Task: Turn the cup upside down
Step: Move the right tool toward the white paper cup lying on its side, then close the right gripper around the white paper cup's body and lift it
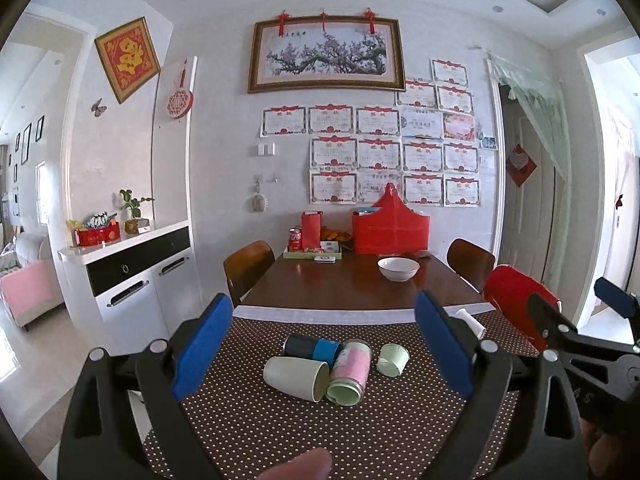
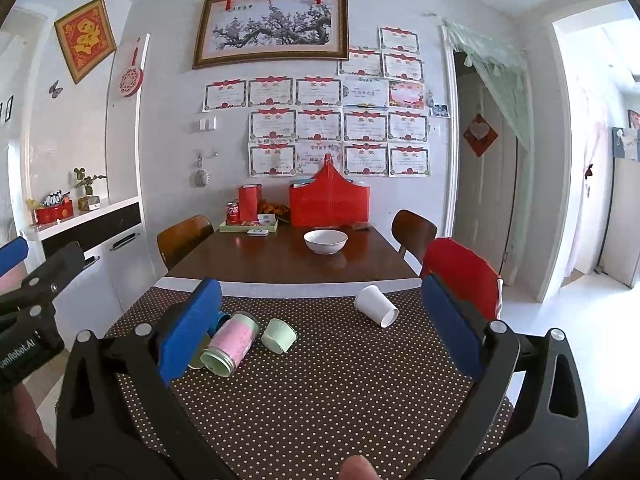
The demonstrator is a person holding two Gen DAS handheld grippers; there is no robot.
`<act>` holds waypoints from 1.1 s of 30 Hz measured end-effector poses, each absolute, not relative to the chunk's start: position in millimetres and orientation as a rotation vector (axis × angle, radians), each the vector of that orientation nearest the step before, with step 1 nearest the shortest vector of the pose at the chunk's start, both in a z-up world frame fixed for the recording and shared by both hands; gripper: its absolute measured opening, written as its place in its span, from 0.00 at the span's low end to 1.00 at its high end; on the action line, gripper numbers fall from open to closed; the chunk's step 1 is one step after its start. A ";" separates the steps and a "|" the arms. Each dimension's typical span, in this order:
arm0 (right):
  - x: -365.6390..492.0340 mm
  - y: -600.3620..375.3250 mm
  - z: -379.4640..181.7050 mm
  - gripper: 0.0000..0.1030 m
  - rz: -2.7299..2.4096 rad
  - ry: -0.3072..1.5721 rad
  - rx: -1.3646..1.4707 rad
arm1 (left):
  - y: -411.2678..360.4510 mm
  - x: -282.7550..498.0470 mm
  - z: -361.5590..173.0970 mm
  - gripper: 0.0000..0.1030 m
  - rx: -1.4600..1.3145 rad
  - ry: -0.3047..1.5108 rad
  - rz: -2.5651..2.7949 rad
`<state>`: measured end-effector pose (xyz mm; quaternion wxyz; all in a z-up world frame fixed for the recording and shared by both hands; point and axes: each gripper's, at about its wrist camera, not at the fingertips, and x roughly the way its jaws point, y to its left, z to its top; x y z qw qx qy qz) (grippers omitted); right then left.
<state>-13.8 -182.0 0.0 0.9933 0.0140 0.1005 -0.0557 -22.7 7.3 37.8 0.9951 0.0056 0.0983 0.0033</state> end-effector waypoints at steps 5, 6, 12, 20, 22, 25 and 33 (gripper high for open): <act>-6.0 -181.0 0.5 0.94 -0.101 0.206 0.022 | 3.3 -15.3 32.1 0.88 0.022 0.200 0.019; -3.9 -181.2 0.8 0.94 -0.100 0.207 0.021 | 3.1 -13.6 31.3 0.88 0.023 0.203 0.021; 5.3 -182.5 -4.5 0.94 -0.084 0.220 0.015 | -0.6 -2.2 26.0 0.88 0.026 0.221 0.023; 28.5 -188.5 -17.0 0.94 -0.056 0.255 0.011 | -7.7 22.4 16.1 0.88 0.028 0.261 0.017; 34.8 -193.6 -24.0 0.94 -0.055 0.268 0.010 | -12.5 31.4 11.7 0.88 0.029 0.277 0.010; 51.9 -210.5 -37.6 0.94 -0.081 0.310 0.016 | -25.4 52.0 0.4 0.88 0.028 0.327 -0.023; 113.4 -300.6 -99.9 0.94 -0.186 0.482 0.044 | -103.0 139.5 -57.4 0.88 0.049 0.532 -0.139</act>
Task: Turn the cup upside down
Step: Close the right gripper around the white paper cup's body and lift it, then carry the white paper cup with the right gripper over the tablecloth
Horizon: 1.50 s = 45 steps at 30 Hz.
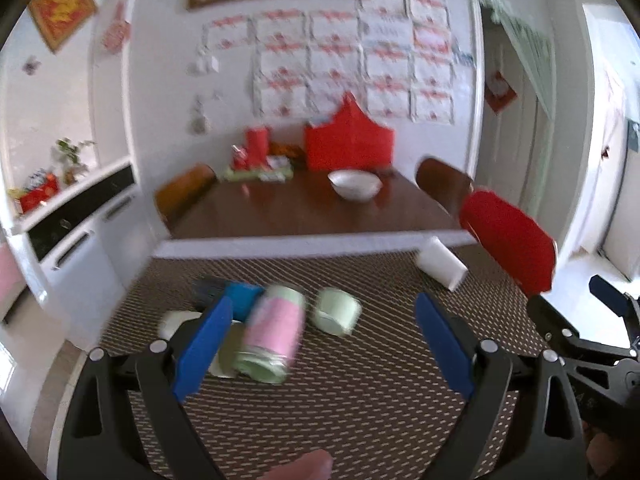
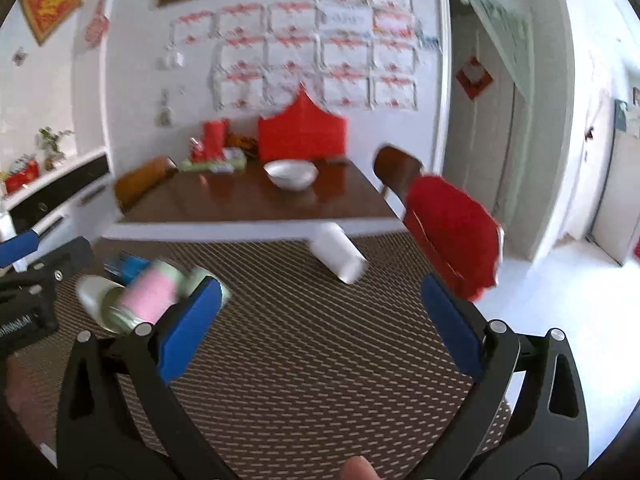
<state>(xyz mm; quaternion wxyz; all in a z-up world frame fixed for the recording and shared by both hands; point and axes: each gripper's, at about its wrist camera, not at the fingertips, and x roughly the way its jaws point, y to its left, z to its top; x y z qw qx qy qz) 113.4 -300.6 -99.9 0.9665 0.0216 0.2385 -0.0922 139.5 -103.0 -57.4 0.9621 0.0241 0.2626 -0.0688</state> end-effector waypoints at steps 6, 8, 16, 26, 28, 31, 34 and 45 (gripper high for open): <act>160.3 -376.1 -143.3 0.94 -0.249 0.601 0.061 | -184.6 224.7 -105.1 0.88 0.062 0.697 -0.222; 171.4 -393.3 -153.4 0.94 -0.258 0.624 0.064 | -207.7 250.7 -116.1 0.88 0.054 0.741 -0.236; 226.4 -442.2 -175.7 0.94 -0.277 0.690 0.076 | -287.4 335.7 -168.8 0.88 -0.013 0.918 -0.245; 251.4 -480.2 -178.7 0.94 -0.291 0.677 0.156 | -334.3 401.7 -200.6 0.88 -0.100 1.034 -0.203; 253.8 -484.0 -180.3 0.94 -0.293 0.680 0.166 | -340.7 415.8 -214.1 0.88 -0.111 1.077 -0.183; 255.4 -485.0 -181.3 0.94 -0.290 0.688 0.168 | -345.8 428.4 -228.2 0.85 -0.116 1.115 -0.180; 252.8 -484.3 -180.0 0.94 -0.292 0.688 0.172 | -346.9 433.9 -235.7 0.64 -0.125 1.138 -0.218; 220.8 -461.1 -170.9 0.94 -0.260 0.678 0.203 | -309.9 383.4 -224.6 0.59 -0.030 1.092 -0.319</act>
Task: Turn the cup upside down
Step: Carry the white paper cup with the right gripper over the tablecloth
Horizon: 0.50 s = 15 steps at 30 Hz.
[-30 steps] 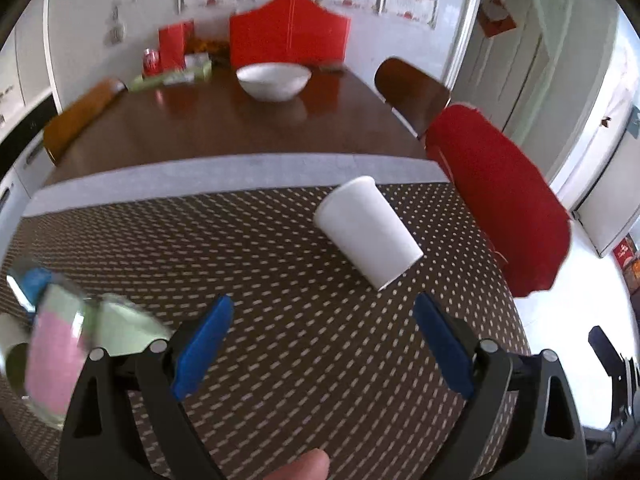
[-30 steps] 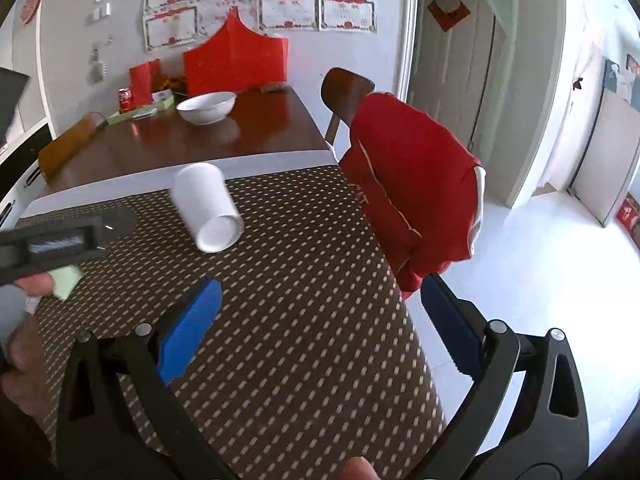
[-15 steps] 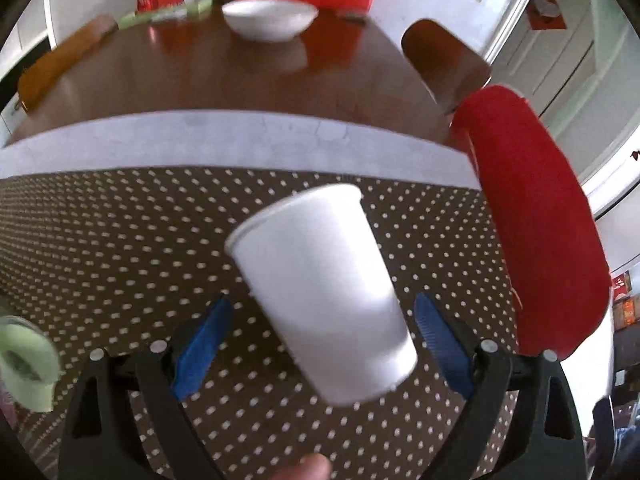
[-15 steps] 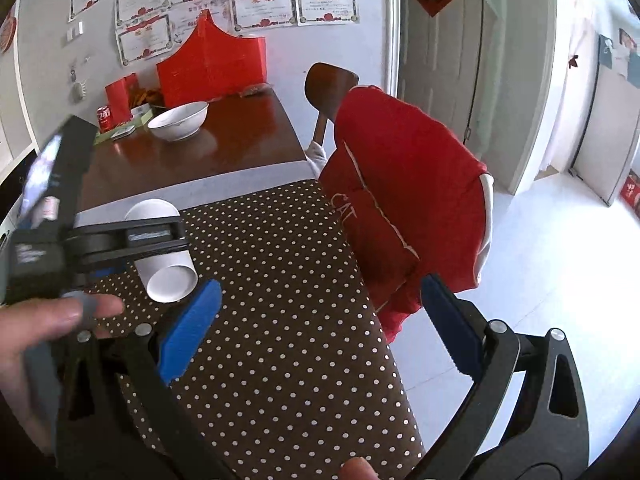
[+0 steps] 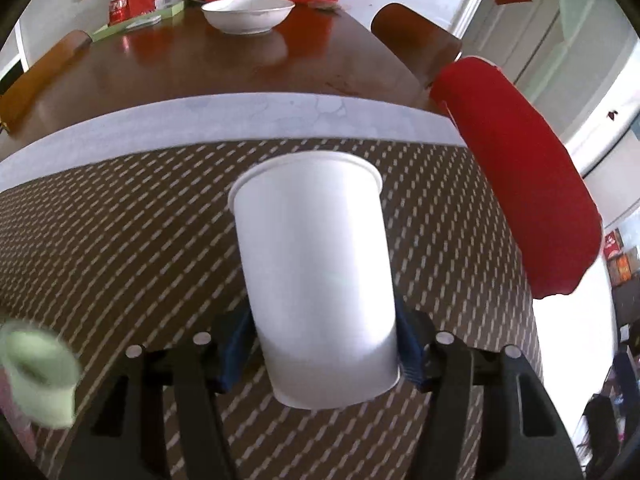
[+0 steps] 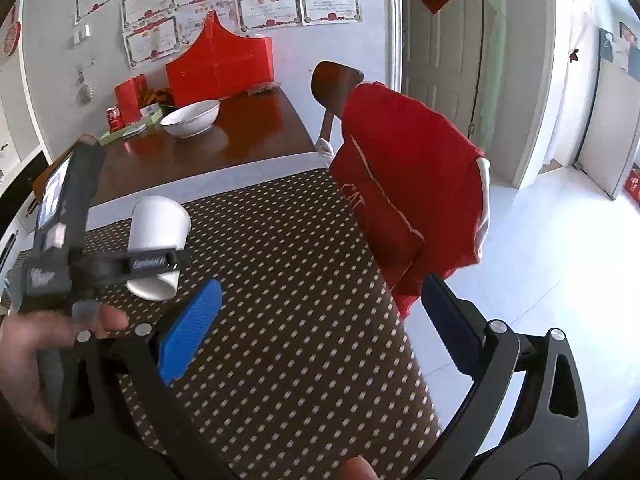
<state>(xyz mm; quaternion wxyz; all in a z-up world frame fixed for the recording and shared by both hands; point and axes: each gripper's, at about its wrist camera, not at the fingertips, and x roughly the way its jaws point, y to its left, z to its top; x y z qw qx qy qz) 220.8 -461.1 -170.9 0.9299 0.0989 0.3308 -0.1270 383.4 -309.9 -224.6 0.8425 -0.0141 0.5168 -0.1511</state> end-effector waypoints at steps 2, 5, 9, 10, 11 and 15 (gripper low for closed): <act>209.2 -451.7 -169.9 0.94 -0.247 0.677 0.211 | -292.9 359.1 -220.4 0.59 -0.010 1.079 -0.332; 189.0 -430.1 -170.1 0.94 -0.205 0.685 0.214 | -260.1 312.6 -218.9 0.58 -0.002 1.078 -0.348; 161.7 -395.7 -172.9 0.94 -0.152 0.702 0.203 | -205.8 241.5 -217.2 0.58 -0.032 1.063 -0.358; 153.1 -384.8 -174.1 0.94 -0.136 0.708 0.201 | -192.1 225.3 -218.2 0.58 -0.036 1.063 -0.356; 146.1 -375.2 -175.0 0.94 -0.124 0.714 0.199 | -182.4 213.1 -219.7 0.58 -0.037 1.064 -0.356; 114.0 -326.9 -176.3 0.94 -0.066 0.734 0.185 | -133.0 159.3 -220.2 0.58 -0.036 1.045 -0.368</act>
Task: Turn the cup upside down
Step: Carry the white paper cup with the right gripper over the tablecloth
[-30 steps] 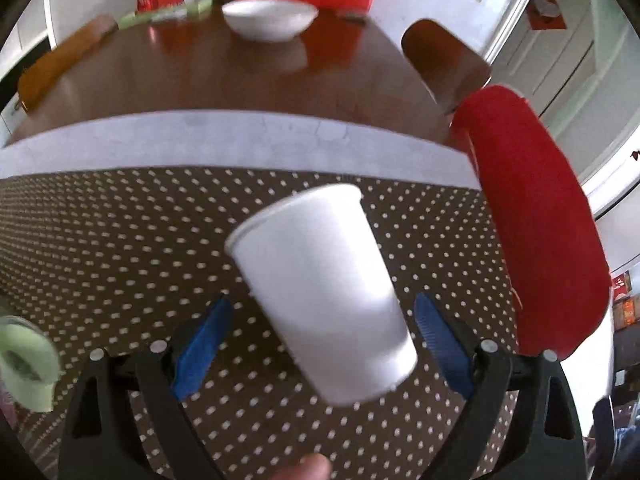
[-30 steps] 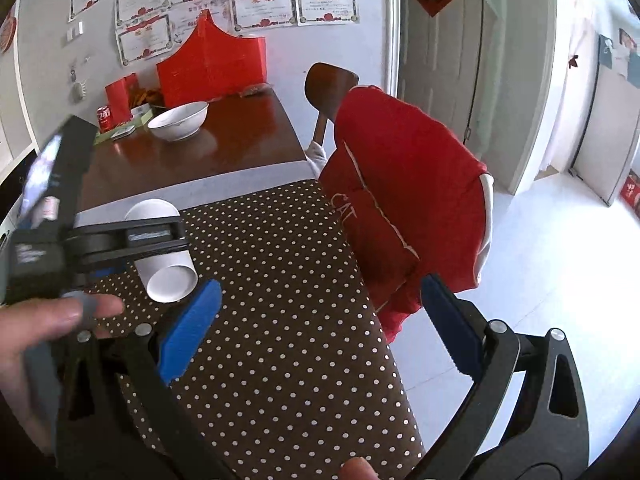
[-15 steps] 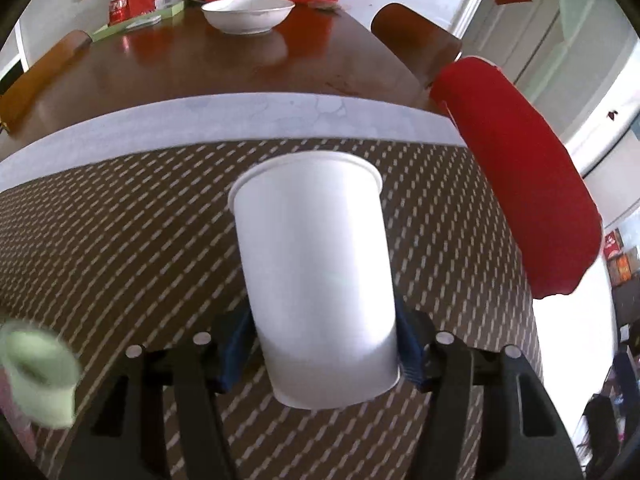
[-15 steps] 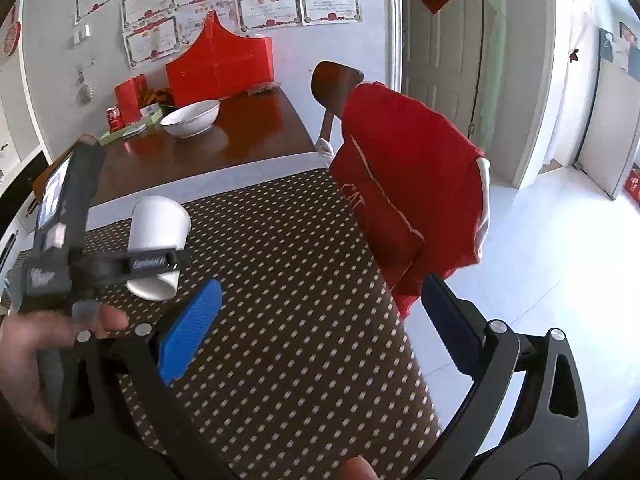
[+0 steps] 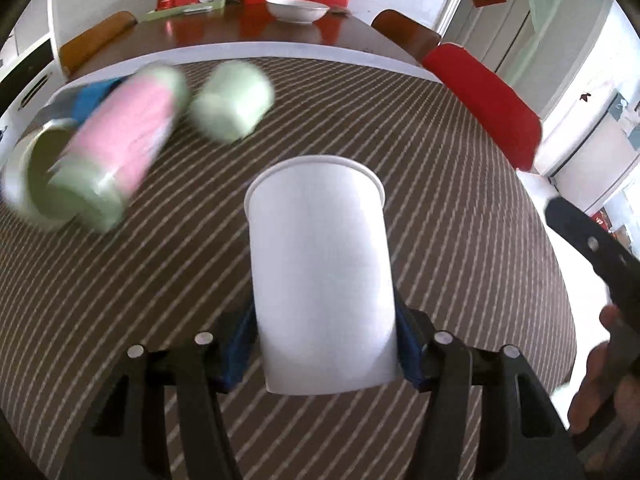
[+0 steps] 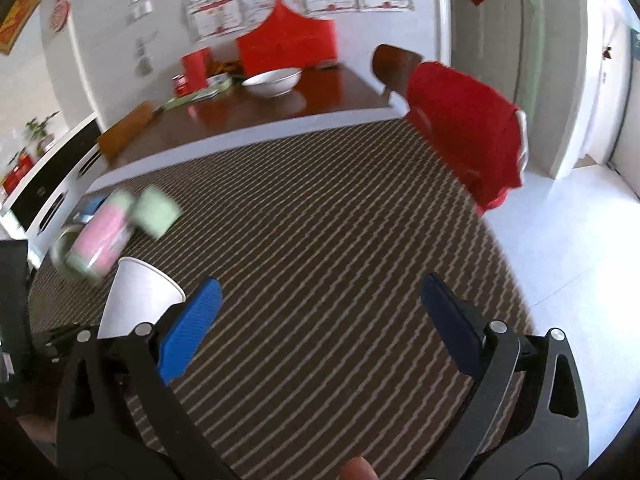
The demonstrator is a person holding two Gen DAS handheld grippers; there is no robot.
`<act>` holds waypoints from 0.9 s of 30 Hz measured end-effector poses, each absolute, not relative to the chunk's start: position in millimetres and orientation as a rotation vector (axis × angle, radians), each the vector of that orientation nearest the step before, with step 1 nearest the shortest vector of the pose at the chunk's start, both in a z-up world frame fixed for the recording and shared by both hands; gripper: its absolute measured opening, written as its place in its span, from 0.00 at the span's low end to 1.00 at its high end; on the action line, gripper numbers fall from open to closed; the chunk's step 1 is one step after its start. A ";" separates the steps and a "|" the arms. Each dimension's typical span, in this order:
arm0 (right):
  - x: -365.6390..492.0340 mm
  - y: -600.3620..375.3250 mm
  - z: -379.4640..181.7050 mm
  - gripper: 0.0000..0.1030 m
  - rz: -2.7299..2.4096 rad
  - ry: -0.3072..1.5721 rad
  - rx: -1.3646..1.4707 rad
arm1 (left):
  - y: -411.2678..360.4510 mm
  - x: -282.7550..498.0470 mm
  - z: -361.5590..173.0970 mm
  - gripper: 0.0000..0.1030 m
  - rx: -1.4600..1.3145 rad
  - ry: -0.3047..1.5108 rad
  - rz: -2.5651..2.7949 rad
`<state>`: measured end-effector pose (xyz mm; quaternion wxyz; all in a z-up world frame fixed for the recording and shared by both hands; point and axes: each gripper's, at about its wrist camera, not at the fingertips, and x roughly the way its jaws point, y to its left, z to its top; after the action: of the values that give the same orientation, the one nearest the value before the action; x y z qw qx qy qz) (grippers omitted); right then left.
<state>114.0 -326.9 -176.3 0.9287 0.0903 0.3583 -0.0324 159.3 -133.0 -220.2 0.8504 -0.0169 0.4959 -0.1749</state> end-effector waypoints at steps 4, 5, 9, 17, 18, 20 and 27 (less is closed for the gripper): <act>90.4 -283.5 -175.0 0.94 -0.026 0.743 0.167 | -89.8 124.2 -219.1 0.58 -0.012 0.998 -0.370; 84.2 -271.1 -175.9 0.94 -0.022 0.745 0.167 | -85.4 123.2 -221.9 0.58 -0.005 0.995 -0.368; 73.0 -240.7 -174.6 0.94 -0.021 0.744 0.162 | -63.6 118.8 -234.2 0.58 0.035 0.954 -0.341; 62.0 -207.9 -159.1 0.94 -0.004 0.713 0.113 | -35.7 97.3 -229.4 0.68 0.021 0.912 -0.347; 60.6 -206.8 -156.9 0.94 0.000 0.708 0.114 | -30.7 94.3 -226.6 0.68 0.009 0.908 -0.349; 58.7 -204.8 -151.9 0.94 0.004 0.699 0.114 | -28.3 93.6 -221.7 0.68 -0.004 0.900 -0.351; 56.1 -197.4 -140.7 0.94 0.026 0.674 0.092 | -8.2 85.5 -199.1 0.68 -0.039 0.865 -0.342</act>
<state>56.1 -197.4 -140.7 0.9426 0.0449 0.3306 0.0127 85.5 -8.2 -199.1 0.8937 -0.0187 0.4169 -0.1651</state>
